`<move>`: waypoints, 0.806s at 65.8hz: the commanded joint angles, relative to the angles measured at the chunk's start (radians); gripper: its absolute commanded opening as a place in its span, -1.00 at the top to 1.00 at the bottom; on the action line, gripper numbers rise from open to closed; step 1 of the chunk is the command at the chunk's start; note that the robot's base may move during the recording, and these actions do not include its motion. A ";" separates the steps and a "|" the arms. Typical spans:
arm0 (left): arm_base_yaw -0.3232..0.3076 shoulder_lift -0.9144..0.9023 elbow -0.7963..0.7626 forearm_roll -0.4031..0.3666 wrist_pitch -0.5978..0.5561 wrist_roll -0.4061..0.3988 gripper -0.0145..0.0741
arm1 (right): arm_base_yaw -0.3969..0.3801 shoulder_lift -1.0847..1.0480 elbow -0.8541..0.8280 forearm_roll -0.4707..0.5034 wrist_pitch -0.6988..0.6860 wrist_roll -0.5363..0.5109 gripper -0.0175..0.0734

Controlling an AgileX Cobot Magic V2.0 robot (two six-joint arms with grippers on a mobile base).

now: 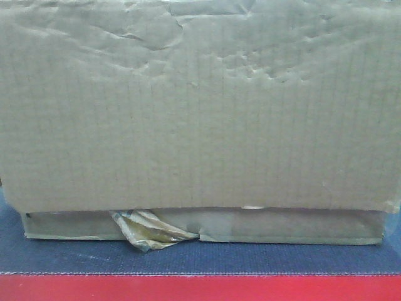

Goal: Stack two boxes on right shelf middle

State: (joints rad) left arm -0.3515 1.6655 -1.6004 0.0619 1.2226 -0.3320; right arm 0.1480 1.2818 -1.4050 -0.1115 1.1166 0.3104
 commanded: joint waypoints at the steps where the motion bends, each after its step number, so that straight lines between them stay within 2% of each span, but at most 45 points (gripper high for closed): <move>1: -0.004 -0.003 0.001 -0.005 -0.002 0.000 -0.23 | 0.052 0.046 -0.085 -0.017 0.058 0.004 0.96; 4: -0.004 -0.003 0.001 -0.005 -0.002 0.000 -0.23 | 0.076 0.073 -0.115 -0.017 0.090 0.004 0.94; 8: -0.004 -0.003 0.001 -0.005 -0.002 0.000 -0.23 | 0.099 0.101 -0.144 -0.017 0.105 0.004 0.80; 22: -0.004 -0.003 0.001 -0.005 -0.002 0.000 -0.23 | 0.133 0.191 -0.176 -0.003 0.103 0.004 -0.03; 25: -0.004 -0.003 0.001 -0.005 -0.002 0.000 -0.23 | 0.133 0.204 -0.176 0.016 0.105 0.004 -0.10; 46: -0.004 -0.003 0.001 -0.005 -0.002 0.000 -0.23 | 0.136 0.278 -0.144 0.112 0.105 0.004 -0.13; 53: -0.004 -0.003 0.001 -0.005 -0.002 0.000 -0.23 | 0.156 0.283 -0.081 0.081 0.105 0.030 -0.13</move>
State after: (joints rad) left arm -0.3515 1.6655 -1.6004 0.0619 1.2242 -0.3320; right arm 0.2899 1.5622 -1.5221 -0.0119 1.2210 0.3155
